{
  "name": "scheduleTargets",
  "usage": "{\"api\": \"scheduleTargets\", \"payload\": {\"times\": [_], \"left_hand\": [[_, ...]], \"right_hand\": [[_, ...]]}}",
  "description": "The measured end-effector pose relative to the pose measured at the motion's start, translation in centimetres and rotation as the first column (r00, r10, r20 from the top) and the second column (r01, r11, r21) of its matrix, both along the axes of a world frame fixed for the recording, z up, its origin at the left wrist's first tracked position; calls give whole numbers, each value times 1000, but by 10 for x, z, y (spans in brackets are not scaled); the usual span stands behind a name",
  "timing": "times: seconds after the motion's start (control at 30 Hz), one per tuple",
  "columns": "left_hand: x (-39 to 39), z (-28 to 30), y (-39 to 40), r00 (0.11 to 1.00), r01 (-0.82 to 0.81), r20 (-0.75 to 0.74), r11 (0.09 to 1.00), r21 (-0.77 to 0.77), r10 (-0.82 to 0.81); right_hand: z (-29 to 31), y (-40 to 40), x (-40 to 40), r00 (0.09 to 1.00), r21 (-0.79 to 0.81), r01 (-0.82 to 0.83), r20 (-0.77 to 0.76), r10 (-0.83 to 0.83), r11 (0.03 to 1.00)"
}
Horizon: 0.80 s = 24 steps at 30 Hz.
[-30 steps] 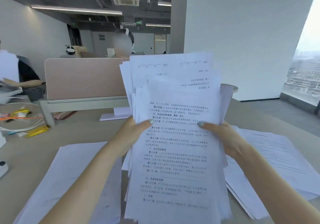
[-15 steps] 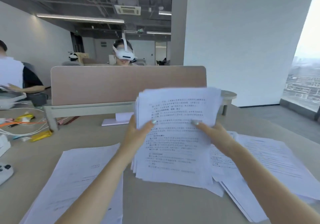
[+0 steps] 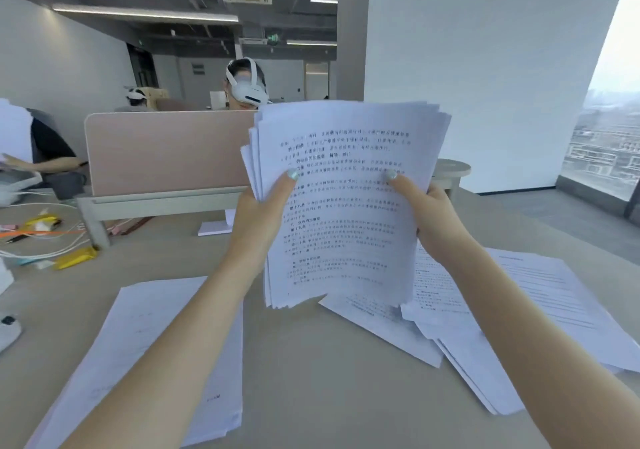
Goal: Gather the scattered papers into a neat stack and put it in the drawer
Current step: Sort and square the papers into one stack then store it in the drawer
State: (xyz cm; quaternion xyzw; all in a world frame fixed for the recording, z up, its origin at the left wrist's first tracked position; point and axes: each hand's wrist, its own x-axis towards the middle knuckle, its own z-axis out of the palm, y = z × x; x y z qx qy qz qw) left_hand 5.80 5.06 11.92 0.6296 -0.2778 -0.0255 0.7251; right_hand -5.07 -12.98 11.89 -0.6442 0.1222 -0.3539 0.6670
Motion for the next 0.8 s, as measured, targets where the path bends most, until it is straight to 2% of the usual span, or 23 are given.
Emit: {"api": "scheduleTargets", "payload": {"times": [0.1, 0.2, 0.27, 0.4, 0.57, 0.7, 0.8], "left_hand": [[-2, -50, 3, 999, 43, -40, 986, 160, -37], [-3, -91, 6, 988, 100, -141, 966, 238, -68], [-6, -100, 8, 978, 148, -187, 949, 277, -98], [0, -94, 9, 956, 215, -247, 952, 219, -159], [13, -88, 26, 969, 105, -239, 978, 181, -60], [30, -81, 63, 977, -50, -189, 968, 244, 98], [47, -83, 104, 958, -193, -141, 928, 320, 248]], "right_hand": [[-52, -5, 1, 983, 73, -15, -181, 28, 997], [-93, -6, -1, 957, 121, -53, -279, 85, 991], [-103, -1, -2, 952, 132, -69, -286, 105, 989], [-105, 4, 2, 966, 150, -65, -238, 100, 986], [-96, 19, 14, 974, 150, -98, -187, 126, 984], [-95, 46, 34, 954, 113, -219, -182, 236, 969], [-102, 77, 57, 944, 33, -253, -211, 254, 967]]}}
